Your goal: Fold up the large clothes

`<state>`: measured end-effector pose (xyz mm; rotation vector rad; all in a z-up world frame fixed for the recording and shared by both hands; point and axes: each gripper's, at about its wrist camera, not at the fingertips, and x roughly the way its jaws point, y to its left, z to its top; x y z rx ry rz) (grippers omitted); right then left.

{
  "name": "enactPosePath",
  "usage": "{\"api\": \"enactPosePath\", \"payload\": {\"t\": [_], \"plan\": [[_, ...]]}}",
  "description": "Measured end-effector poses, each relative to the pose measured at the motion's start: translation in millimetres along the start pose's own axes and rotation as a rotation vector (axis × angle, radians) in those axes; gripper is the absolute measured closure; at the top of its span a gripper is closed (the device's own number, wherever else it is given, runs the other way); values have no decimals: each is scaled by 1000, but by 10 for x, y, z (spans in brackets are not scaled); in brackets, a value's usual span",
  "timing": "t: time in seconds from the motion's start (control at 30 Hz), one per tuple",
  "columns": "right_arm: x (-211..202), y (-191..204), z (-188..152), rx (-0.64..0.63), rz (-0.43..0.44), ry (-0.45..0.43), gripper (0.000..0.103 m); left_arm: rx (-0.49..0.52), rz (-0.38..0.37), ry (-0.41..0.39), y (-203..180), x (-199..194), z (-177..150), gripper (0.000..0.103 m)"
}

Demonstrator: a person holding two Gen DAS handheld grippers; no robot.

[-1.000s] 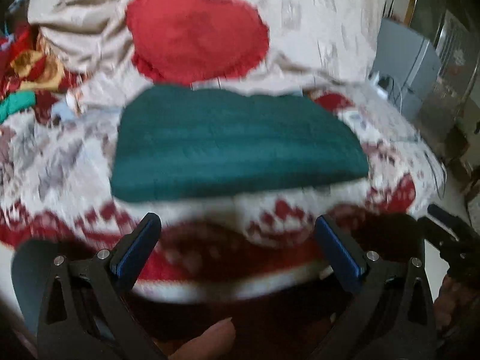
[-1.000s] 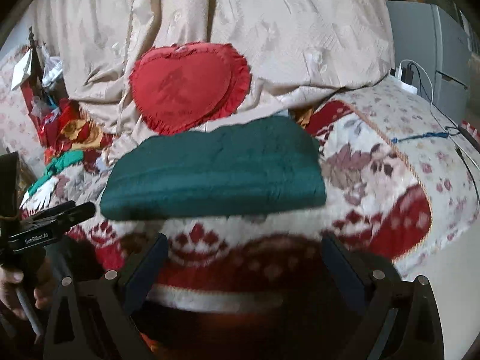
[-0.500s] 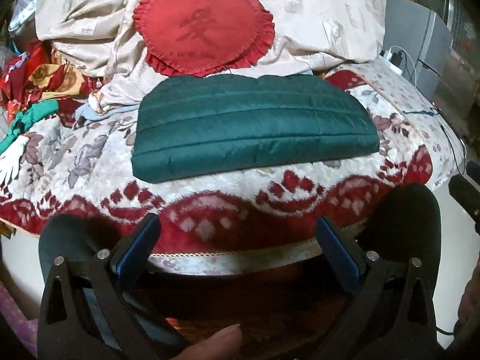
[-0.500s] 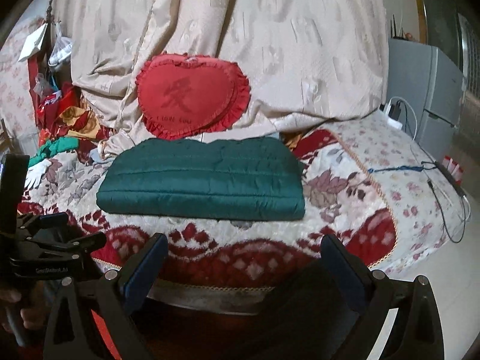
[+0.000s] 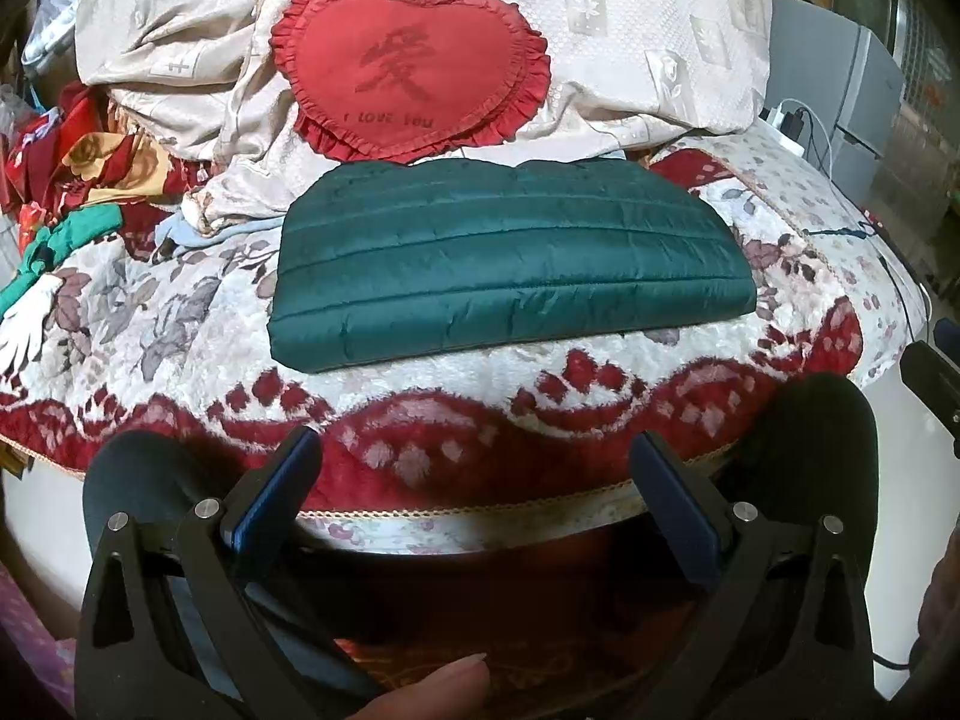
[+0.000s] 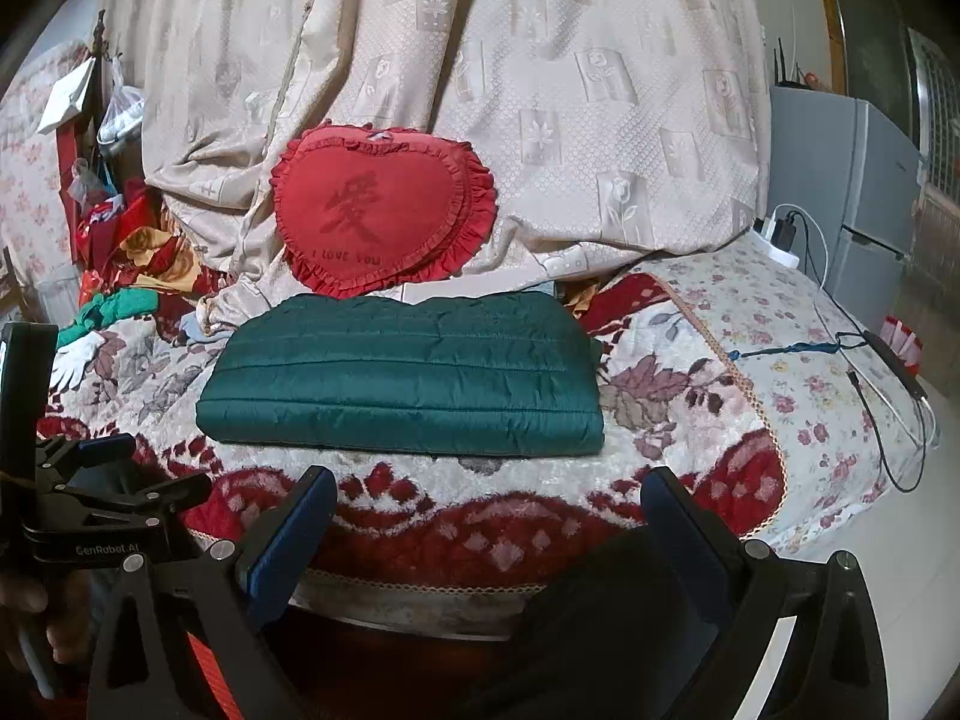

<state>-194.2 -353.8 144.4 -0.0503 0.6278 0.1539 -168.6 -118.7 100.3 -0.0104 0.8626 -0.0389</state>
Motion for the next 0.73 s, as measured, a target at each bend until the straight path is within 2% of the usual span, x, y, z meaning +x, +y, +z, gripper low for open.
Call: {"api": "enactPosePath", "payload": {"t": [0.5, 0.73], "plan": [[35, 65, 16, -7, 12, 15, 2, -10, -17, 10, 8, 32, -39, 0], [50, 75, -6, -8, 10, 16, 2, -9, -22, -10, 16, 18, -64, 0]]}}
